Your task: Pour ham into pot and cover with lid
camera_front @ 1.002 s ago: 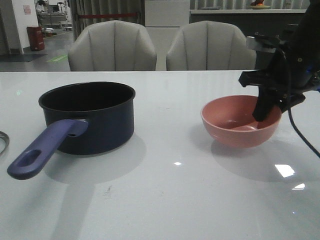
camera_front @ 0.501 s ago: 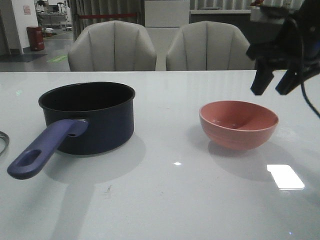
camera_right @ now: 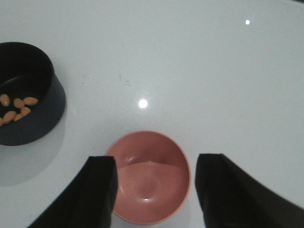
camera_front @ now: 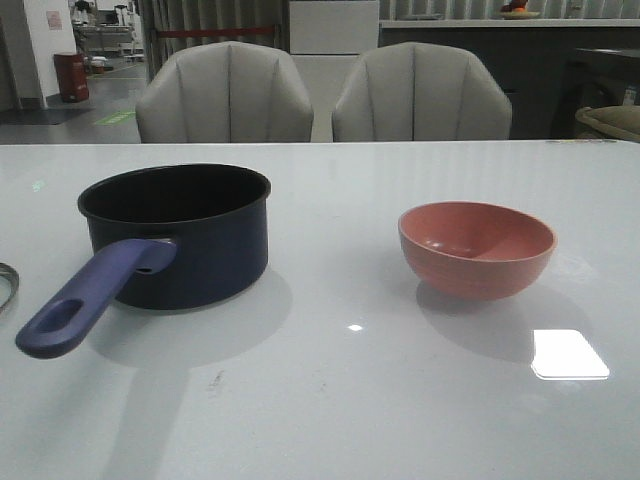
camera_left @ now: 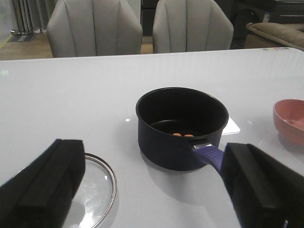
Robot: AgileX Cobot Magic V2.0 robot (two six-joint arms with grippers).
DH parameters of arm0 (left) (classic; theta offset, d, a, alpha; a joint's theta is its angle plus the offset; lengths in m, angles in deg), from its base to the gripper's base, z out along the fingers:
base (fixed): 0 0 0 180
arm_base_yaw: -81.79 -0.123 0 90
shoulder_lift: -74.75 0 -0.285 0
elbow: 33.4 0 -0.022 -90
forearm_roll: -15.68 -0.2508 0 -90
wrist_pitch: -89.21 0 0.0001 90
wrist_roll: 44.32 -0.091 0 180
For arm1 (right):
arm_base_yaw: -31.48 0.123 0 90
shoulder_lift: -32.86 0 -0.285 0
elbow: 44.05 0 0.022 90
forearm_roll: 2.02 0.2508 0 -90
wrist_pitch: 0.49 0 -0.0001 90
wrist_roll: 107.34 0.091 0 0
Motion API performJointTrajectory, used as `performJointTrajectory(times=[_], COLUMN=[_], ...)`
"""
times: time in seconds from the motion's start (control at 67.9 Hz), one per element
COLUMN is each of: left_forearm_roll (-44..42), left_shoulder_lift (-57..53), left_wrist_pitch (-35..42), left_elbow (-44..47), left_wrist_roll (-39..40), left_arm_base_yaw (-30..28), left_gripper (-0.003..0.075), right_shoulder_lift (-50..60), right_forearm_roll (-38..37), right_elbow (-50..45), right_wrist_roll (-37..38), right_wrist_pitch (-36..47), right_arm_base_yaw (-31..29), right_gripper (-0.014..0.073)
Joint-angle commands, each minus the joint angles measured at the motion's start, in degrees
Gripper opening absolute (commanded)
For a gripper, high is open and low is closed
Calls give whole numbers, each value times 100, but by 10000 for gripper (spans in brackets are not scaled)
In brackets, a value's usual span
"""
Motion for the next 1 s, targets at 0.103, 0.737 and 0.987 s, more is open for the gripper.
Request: performJointTrajectory(times=[0.103, 0.737, 0.987], left_forearm_roll=[52, 52, 52], left_shoulder_lift=[45, 45, 45], left_wrist_pitch=[441, 441, 441], left_elbow=[-155, -155, -155], left_wrist_roll=[10, 10, 10], left_arm_base_yaw=[41, 41, 41], left_gripper=[615, 615, 615], right_shoulder_lift=[1430, 5739, 6085], right_forearm_roll=[97, 383, 383], right_elbow=[-1076, -5258, -5709], right_wrist_roll=[-67, -60, -60], right_wrist_pitch=[1179, 2866, 2873], right_arm_base_yaw=[188, 188, 188], right_gripper=[477, 477, 412])
